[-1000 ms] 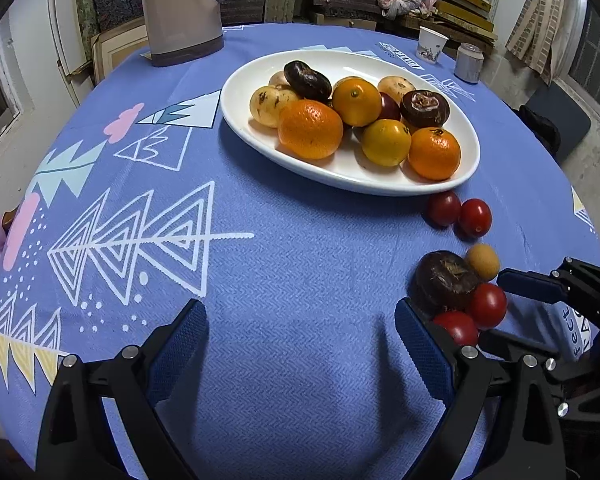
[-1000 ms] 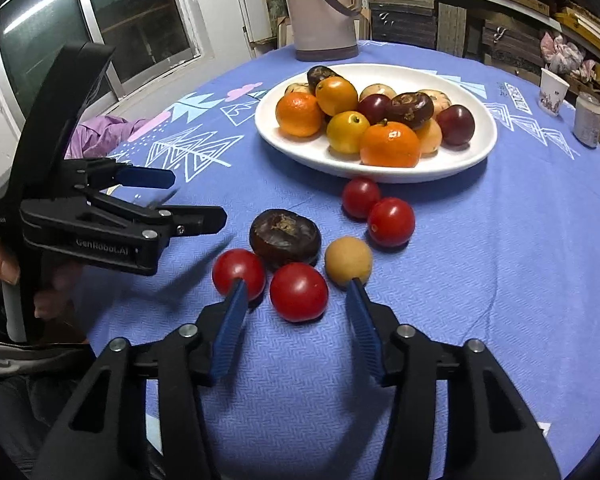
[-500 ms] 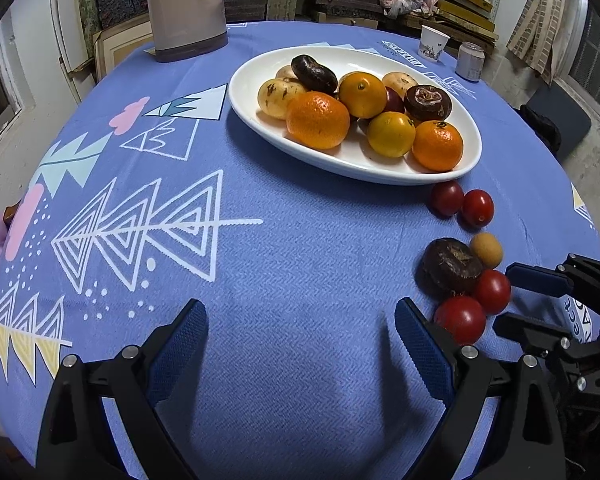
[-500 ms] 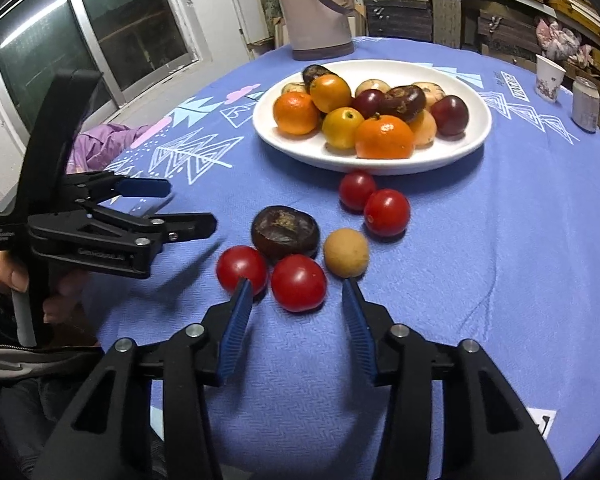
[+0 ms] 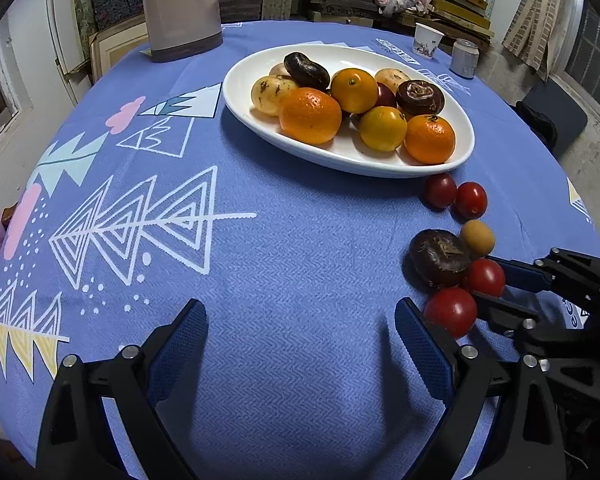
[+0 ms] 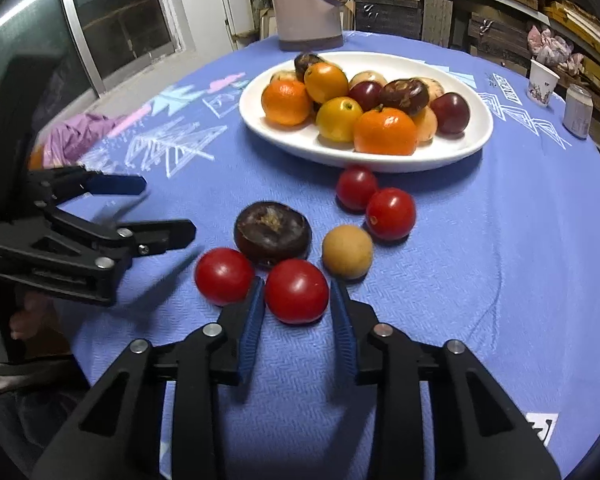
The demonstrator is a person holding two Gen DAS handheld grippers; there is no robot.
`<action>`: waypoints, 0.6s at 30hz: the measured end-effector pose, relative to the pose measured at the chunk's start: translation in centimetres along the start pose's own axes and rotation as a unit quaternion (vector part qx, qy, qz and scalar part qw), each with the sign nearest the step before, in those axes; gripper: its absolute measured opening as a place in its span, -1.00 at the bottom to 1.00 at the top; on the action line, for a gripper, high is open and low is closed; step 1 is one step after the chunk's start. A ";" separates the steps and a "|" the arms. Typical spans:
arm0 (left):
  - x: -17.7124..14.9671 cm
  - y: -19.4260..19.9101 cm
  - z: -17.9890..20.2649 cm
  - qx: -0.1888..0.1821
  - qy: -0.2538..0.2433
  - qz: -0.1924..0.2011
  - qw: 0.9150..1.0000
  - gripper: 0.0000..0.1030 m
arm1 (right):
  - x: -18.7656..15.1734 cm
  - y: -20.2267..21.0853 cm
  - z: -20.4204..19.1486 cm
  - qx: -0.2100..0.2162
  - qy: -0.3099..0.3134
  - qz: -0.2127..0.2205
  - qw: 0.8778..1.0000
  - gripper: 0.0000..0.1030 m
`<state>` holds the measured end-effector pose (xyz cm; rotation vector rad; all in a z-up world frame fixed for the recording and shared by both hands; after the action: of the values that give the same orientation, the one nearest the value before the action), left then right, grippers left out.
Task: Organize fruits
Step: 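Grasp a red tomato with the right tool while the left tool grasps another red tomato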
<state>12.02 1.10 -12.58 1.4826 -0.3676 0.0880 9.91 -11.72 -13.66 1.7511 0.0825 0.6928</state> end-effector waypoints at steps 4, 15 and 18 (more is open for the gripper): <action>0.0 0.1 -0.1 0.001 0.000 -0.001 1.000 0.86 | 0.2 0.0 -0.1 -0.015 0.002 0.008 1.000 -0.44; -0.5 1.4 2.6 -0.013 -0.044 0.010 0.999 0.86 | -1.5 1.5 2.4 0.009 -0.022 0.019 1.000 -0.44; -0.6 1.7 4.1 -0.005 -0.073 0.018 0.997 0.86 | -1.9 1.8 3.3 0.007 -0.031 0.022 0.999 -0.44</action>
<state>10.22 -2.65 -10.97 1.4775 -0.5108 0.0065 9.44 -15.83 -13.22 1.7918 0.0065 0.6704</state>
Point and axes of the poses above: each gripper's, at about its wrist camera, not at the fingertips, and y roughly against the way its jaws point, z to its right, x to its top, the point moved 8 cm from there along -y, roughly the way its jaws point, and after that the axes turned 14 degrees about -z, right-handed, at the moved point
